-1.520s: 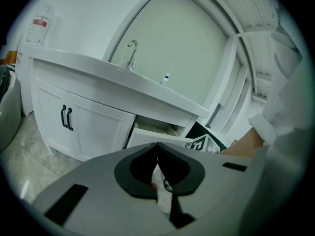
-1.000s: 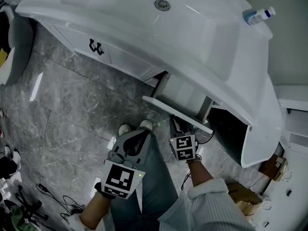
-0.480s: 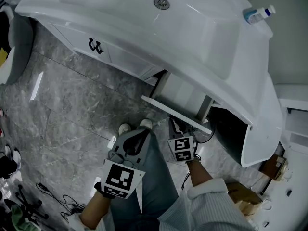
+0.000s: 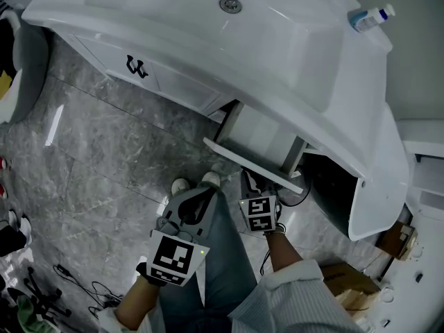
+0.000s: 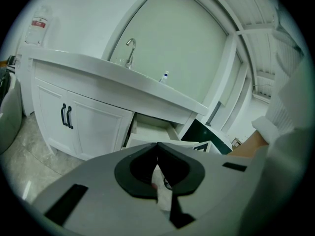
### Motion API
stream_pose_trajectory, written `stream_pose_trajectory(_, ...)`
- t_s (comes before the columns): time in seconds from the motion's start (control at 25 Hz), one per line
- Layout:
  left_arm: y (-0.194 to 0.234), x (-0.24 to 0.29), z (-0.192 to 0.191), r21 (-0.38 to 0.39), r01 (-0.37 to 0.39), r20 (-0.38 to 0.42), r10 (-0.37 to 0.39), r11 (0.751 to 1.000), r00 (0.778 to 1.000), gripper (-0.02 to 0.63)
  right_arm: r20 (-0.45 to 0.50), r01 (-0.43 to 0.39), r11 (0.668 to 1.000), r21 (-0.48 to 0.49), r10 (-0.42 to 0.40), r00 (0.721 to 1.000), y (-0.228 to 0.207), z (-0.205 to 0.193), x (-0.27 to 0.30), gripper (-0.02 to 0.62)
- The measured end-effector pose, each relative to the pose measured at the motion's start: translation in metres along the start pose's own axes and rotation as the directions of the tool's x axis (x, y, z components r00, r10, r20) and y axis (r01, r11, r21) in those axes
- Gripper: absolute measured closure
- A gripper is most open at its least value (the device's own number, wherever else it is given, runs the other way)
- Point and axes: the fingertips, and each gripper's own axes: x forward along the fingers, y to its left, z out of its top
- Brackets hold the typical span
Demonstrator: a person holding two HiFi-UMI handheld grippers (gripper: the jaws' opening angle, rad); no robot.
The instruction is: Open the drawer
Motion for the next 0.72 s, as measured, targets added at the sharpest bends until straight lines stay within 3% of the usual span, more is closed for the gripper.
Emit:
stream_pose_trajectory(0.16,0.003,-0.001,0.0,-0.001,-0.01,0.004,0.01,1.0,1.0,0.589,-0.009,0.024,0.998,0.062,-0.024,1.0,-0.001,-0.003,0.005,0.541)
stream_pose_trajectory(0.72,0.011,-0.006,0.0,0.009,-0.038,0.008,0.038,0.999,0.999,0.589,-0.023,0.059,0.993,0.099,-0.057,0.998,-0.004,-0.011,0.006,0.532)
